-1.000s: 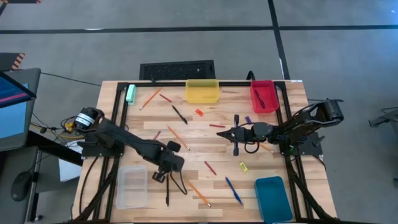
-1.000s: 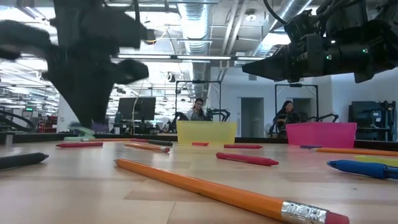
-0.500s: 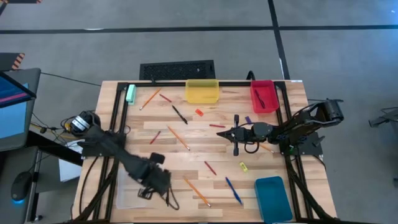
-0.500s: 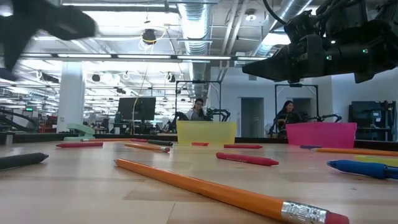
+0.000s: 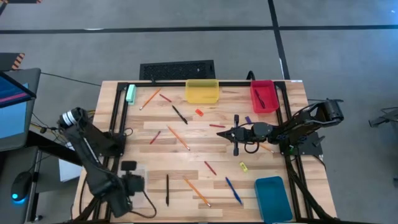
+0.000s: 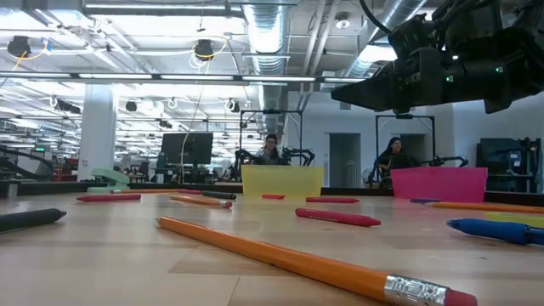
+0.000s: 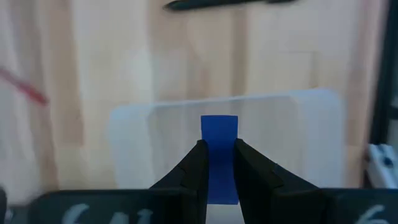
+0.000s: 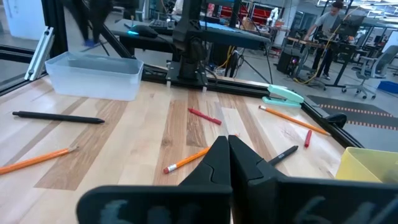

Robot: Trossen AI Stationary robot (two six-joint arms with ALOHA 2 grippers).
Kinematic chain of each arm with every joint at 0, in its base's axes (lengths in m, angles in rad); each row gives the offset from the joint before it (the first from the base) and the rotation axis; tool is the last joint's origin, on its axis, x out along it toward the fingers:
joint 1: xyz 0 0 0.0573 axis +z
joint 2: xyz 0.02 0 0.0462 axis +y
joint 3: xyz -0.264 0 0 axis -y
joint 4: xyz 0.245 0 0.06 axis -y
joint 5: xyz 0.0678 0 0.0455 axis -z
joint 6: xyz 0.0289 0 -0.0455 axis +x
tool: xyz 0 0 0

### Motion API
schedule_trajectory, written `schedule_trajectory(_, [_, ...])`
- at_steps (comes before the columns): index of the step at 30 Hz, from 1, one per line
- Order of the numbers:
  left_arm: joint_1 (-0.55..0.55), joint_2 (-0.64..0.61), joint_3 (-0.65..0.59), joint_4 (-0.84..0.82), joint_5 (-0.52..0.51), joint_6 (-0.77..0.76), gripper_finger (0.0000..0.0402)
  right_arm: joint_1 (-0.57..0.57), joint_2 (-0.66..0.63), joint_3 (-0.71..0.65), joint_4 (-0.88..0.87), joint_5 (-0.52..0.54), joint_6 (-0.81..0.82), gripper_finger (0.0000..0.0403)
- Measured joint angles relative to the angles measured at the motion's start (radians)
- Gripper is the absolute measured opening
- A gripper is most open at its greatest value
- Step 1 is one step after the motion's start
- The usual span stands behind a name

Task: Sort crayons/erasers/pens/pencils in bins
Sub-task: Put the blue eraser into the transparent bin

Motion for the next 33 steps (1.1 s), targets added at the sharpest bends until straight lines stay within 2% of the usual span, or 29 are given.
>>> schedule_trajectory(3, [-0.025,-0.058,-0.115,0.073,-0.004,-0.059,0.0047,0.0,0.0,0.0,0.002,0.0,0.0,0.0002])
schedule_trajectory(7, [-0.022,-0.122,-0.291,0.307,0.0,-0.044,0.0047,-0.001,0.0,0.0,0.003,0.0,0.0,0.0002])
schedule_trajectory(14, [0.01,-0.15,-0.46,0.37,0.049,-0.037,0.0047,-0.002,0.0,0.0,0.004,0.0,0.0,0.0002])
schedule_trajectory(20, [0.031,-0.15,-0.515,0.501,0.078,0.006,0.0047,-0.002,0.0,0.0,0.004,0.0,0.0,0.0002])
schedule_trajectory(33, [0.061,-0.133,-0.521,0.598,0.054,0.05,0.0047,-0.002,0.0,0.0,0.005,0.0,0.0,0.0002])
